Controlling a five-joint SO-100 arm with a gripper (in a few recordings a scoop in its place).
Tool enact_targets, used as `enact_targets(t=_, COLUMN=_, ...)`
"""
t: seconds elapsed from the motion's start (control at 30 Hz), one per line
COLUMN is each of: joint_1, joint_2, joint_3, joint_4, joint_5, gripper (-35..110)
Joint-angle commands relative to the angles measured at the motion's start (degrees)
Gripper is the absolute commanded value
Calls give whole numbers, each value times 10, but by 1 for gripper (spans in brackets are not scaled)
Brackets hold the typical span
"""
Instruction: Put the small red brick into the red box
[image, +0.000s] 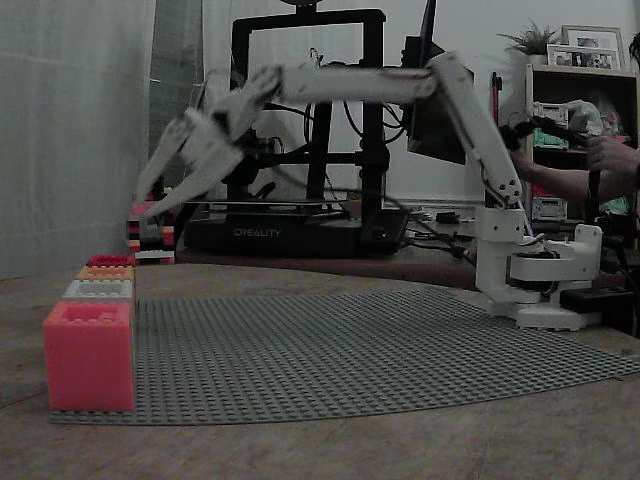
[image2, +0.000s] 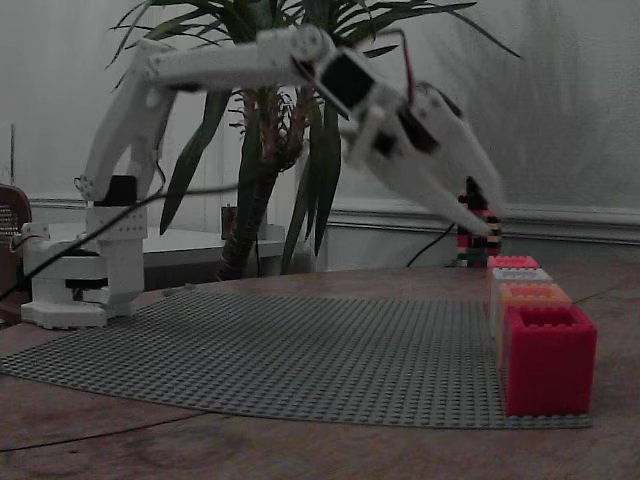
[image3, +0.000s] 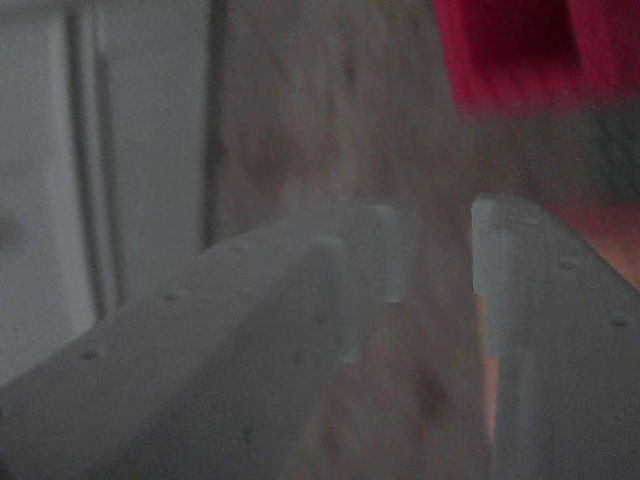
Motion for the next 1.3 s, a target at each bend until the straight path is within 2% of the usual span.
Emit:
enact_targets(t=0.0, joint_1=-30, joint_2=281, joint_3=124, joint_4=50, joint_5=2, gripper=0)
enact_targets(t=0.3, joint_1=-54, joint_2=671, joint_3=575, joint_4=150, joint_5=24, gripper=0)
enact_targets(t=0.5, joint_1=-83, joint_2=875, joint_3=785, joint_4=157, joint_5=35, gripper=0)
enact_targets(t=0.8, joint_1=-87, joint_2=1032, joint_3=904, joint_4=193, joint_5=69, gripper=0)
enact_targets(t=1.27, joint_1=-91, joint_2=1122, joint_3=971, joint_4=244, joint_5=86, gripper=0)
